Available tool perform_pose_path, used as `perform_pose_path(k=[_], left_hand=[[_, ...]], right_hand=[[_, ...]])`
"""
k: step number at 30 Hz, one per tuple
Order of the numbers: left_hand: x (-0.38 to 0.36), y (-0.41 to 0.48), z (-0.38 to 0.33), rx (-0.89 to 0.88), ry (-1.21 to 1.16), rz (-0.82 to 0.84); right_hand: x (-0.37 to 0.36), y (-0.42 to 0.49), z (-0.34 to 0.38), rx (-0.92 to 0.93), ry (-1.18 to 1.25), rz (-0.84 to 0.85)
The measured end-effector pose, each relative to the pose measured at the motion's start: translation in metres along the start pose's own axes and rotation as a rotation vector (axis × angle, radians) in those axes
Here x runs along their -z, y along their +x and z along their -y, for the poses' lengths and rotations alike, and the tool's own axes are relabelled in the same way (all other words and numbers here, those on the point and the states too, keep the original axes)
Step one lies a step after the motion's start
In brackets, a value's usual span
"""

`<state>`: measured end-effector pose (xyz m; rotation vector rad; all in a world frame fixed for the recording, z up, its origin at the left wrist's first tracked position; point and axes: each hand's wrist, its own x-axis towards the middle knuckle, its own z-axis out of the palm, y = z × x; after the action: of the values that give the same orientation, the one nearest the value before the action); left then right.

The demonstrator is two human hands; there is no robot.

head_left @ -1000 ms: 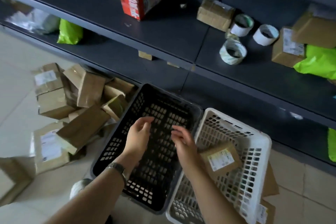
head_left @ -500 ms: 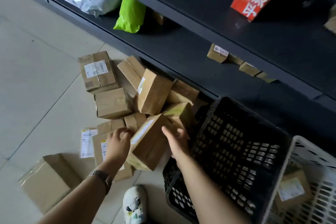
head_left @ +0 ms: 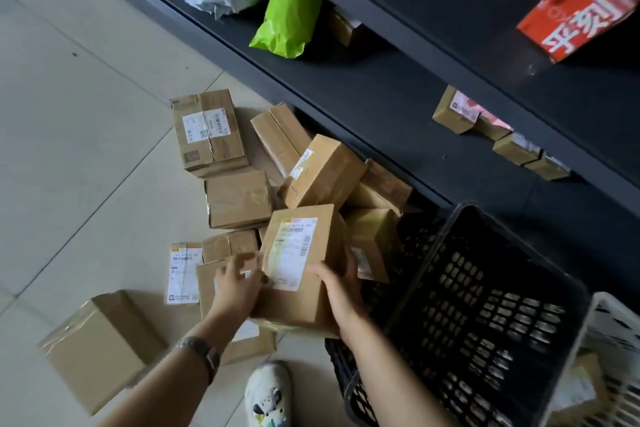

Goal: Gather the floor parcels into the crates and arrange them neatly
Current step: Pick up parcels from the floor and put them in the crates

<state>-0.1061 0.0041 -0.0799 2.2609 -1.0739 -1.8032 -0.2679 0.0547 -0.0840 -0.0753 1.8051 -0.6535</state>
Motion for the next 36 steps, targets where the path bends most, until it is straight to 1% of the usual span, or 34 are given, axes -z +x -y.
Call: perform_pose_path(k=[2,4,6,8,11,13,15,19,22,26,29,32,36], left_hand=[[0.012,-0.002,-0.011,0.017,-0.161,-0.028],[0.018,-0.010,-0.028,0.014,-0.308,0.056],[0.019,-0.021,-0.044,-0.038,-0.307,0.155],[0.014,-0.035,-0.061,-0.134,-0.306,0.173],[0.003,-0.053,-0.082,-0.236,-0.345,0.163],[-0.005,-0.067,-0.094,-0.273,-0.367,0.158],[-0.013,-0.079,-0.102,-0.299,-0.377,0.152],[-0.029,-0.109,-0.115,-0.358,-0.269,0.181],[-0.059,-0.138,-0.121,-0.366,-0.212,0.210],[-0.112,-0.180,-0.121,-0.381,-0.113,0.255],[-0.156,-0.206,-0.114,-0.372,-0.042,0.233],[-0.204,-0.232,-0.109,-0.335,-0.004,0.273],[-0.258,-0.254,-0.104,-0.280,0.040,0.302]], right_hand=[[0.014,-0.010,0.017,0.056,0.130,0.126],[0.028,-0.022,0.036,0.068,0.241,0.226],[0.040,-0.032,0.054,0.057,0.329,0.285],[0.049,-0.041,0.069,0.047,0.329,0.295],[0.062,-0.056,0.086,0.133,0.339,0.256],[0.076,-0.067,0.095,0.241,0.355,0.226],[0.093,-0.080,0.097,0.301,0.375,0.217],[0.130,-0.101,0.093,0.383,0.401,0.174],[0.162,-0.110,0.081,0.353,0.468,0.054],[0.214,-0.117,0.051,0.233,0.572,-0.020],[0.258,-0.124,0.031,0.210,0.519,-0.059],[0.307,-0.131,0.005,0.189,0.444,-0.116],[0.360,-0.134,-0.014,0.161,0.400,-0.139]])
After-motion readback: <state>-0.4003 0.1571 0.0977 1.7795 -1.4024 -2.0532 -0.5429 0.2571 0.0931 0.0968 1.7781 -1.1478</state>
